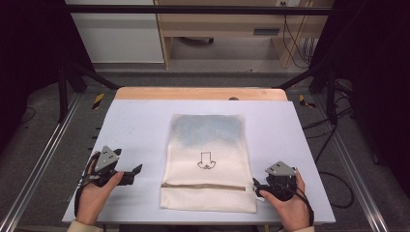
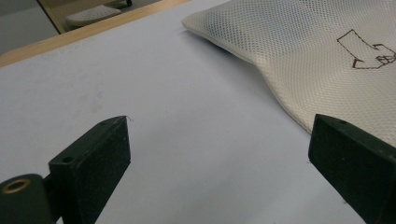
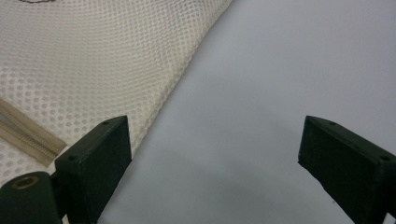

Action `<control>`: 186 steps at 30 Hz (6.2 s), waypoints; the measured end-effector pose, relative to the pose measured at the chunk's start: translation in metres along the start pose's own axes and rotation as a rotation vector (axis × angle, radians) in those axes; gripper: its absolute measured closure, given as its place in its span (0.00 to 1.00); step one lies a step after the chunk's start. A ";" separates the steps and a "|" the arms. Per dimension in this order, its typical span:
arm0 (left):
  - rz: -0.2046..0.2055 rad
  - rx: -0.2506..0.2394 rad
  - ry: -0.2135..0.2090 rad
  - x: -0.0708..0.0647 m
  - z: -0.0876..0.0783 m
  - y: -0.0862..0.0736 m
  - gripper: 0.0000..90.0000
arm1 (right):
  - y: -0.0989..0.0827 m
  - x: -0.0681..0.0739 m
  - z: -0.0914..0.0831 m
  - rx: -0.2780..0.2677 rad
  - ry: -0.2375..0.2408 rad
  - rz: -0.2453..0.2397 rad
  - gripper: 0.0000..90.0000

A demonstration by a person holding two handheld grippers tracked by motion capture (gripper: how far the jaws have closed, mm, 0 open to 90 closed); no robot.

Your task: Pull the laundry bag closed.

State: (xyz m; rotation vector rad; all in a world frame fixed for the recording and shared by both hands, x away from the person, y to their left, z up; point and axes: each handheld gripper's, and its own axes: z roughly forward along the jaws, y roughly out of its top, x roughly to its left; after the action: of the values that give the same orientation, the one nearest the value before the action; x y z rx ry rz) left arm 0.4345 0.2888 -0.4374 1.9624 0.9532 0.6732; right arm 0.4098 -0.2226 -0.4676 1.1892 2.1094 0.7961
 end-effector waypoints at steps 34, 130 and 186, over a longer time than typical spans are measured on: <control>0.031 0.091 0.037 -0.008 0.007 -0.012 0.06 | 0.091 0.100 0.015 0.044 0.338 -0.334 0.43; -0.016 0.102 0.081 0.014 0.015 -0.011 0.07 | 0.169 0.222 0.074 0.223 0.691 -0.536 0.78; -0.022 0.109 -0.115 -0.028 -0.008 -0.007 0.08 | 0.169 0.203 0.060 0.072 0.734 -0.498 0.91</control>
State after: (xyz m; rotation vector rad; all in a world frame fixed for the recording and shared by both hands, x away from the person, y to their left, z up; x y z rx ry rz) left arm 0.4104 0.2722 -0.4421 2.0598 0.9572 0.4998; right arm 0.4557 0.0404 -0.4224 0.3568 2.8697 1.0117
